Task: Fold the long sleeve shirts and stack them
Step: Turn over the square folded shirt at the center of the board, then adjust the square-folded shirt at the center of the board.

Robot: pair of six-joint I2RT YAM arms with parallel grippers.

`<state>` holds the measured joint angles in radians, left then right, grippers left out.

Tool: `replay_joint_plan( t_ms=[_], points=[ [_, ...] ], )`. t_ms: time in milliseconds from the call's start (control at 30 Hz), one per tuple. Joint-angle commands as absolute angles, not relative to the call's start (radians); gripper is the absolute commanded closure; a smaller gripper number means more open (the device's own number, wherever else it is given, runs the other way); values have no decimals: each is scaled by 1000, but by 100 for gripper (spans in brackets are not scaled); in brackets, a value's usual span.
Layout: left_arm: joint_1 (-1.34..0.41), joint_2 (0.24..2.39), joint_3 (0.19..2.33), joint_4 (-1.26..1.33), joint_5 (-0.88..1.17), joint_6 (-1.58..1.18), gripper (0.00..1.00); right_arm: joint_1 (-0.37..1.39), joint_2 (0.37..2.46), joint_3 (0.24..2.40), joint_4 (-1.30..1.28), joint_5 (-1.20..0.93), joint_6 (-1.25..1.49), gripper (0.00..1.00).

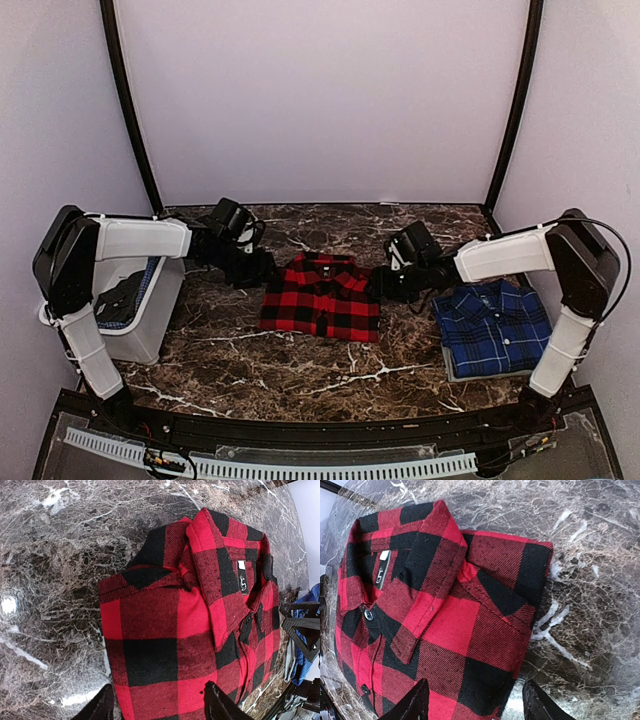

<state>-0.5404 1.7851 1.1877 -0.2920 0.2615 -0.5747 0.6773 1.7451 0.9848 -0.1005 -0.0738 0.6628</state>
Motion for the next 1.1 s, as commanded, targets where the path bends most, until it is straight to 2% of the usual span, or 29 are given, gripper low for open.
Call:
replay_joint_plan(
  t_ms=[0, 733, 867, 1067],
  points=[
    [-531, 1779, 1160, -254, 295, -537, 41, 692, 1770, 1012, -74, -80, 661, 40],
    [-556, 1881, 1091, -153, 313, -571, 42, 737, 1871, 1078, -137, -1, 634, 44],
    [-568, 1900, 1091, -145, 313, -608, 50, 741, 1874, 1078, -129, 14, 634, 47],
    [-571, 1915, 1099, -105, 381, -681, 78, 750, 1884, 1121, -128, -22, 625, 59]
  ],
)
